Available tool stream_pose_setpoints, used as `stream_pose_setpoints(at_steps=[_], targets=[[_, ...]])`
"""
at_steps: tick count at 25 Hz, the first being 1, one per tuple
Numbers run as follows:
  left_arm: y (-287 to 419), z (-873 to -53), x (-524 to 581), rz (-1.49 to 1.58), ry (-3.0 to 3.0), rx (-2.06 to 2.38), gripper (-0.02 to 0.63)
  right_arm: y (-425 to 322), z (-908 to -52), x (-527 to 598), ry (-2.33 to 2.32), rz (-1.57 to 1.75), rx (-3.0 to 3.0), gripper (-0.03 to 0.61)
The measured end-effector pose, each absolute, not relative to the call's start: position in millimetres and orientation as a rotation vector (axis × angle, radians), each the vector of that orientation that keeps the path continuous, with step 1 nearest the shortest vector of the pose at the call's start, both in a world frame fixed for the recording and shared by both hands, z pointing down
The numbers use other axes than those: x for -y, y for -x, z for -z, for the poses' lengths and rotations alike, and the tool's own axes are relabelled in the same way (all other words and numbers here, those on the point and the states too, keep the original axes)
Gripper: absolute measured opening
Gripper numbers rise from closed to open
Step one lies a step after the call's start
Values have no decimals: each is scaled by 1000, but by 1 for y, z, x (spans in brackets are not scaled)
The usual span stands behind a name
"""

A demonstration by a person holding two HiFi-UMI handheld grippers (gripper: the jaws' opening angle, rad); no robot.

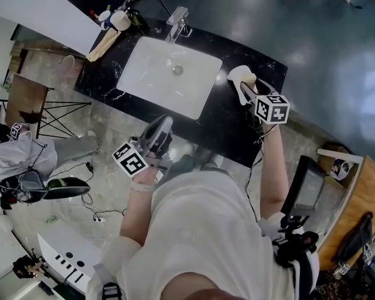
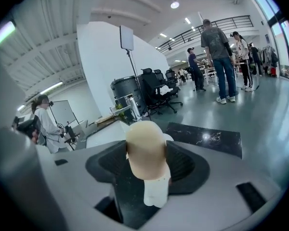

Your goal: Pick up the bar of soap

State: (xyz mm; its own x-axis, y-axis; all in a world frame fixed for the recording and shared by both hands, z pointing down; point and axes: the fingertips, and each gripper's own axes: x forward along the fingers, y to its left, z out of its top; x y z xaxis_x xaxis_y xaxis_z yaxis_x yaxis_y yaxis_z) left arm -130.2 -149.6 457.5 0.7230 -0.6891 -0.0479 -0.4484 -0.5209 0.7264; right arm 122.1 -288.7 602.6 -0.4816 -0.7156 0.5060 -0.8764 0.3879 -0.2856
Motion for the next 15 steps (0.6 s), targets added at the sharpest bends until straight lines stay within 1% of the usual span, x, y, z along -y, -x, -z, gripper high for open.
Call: stream_pose_setpoints(at_steps=[15], targets=[[119, -444, 147, 410, -2263, 742, 8, -116, -531, 256, -1471, -850, 2598, 258]])
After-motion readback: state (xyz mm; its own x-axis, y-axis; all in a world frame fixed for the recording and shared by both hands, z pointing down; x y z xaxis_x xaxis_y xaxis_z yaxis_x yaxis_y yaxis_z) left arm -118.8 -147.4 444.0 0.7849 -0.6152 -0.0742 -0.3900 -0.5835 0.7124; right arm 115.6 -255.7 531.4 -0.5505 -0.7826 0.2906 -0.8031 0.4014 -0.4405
